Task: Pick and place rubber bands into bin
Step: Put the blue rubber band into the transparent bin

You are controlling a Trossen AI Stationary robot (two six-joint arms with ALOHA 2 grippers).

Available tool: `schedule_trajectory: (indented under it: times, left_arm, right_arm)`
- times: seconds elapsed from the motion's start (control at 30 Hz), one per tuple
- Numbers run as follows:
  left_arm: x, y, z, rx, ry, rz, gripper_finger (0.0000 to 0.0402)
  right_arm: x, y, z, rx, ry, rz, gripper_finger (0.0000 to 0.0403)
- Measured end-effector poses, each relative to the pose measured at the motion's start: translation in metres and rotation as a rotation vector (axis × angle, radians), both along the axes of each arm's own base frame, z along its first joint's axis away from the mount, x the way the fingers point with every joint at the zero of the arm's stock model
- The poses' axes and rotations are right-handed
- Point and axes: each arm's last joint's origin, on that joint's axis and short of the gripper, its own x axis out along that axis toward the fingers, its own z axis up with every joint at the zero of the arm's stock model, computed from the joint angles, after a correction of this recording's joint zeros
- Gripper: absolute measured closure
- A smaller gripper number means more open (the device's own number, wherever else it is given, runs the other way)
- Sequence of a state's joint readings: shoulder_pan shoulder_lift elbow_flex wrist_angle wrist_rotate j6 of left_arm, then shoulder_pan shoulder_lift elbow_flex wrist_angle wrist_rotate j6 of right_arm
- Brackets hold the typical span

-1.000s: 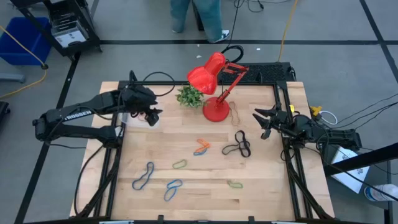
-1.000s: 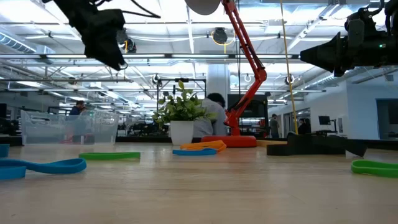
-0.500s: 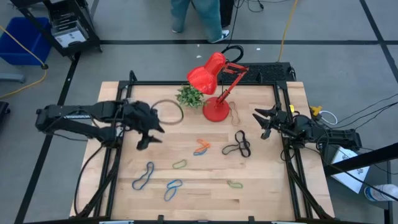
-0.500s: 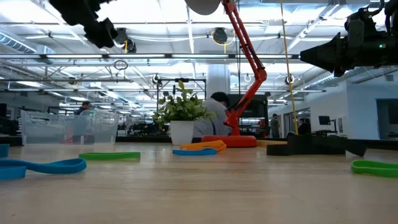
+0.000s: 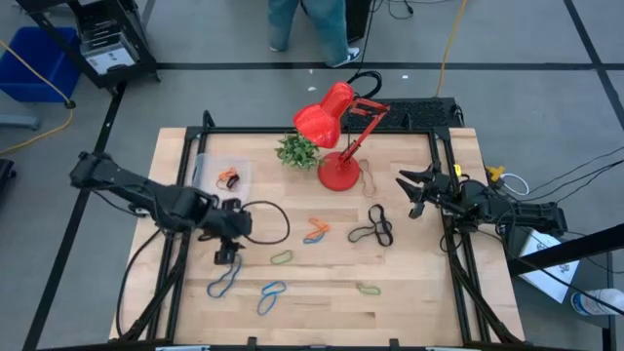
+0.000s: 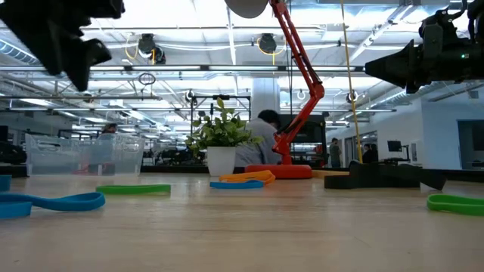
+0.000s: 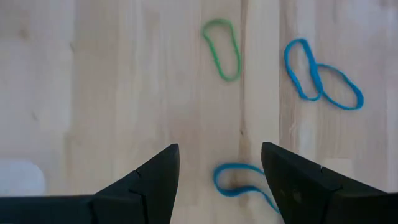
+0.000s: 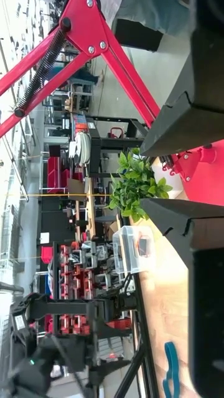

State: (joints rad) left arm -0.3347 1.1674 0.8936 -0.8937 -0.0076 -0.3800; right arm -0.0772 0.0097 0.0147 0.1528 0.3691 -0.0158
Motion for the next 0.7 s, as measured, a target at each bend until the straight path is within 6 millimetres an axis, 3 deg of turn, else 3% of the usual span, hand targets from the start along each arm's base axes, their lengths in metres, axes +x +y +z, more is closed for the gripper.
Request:
schedule_trajectory:
  times: [0.3,0.7]
  left_arm:
    - [0.002,-0.023,-0.036,0.057,0.290,0.125,0.0167]
    - [0.004,-0.039,-0.060,0.110,0.341,0.124,0.0167]
  right_arm:
    - [0.000,0.000,0.000,0.000,-0.001,0.000,0.0289]
    - [0.000,0.000,0.000,0.001,-0.002,0.000,0.0289]
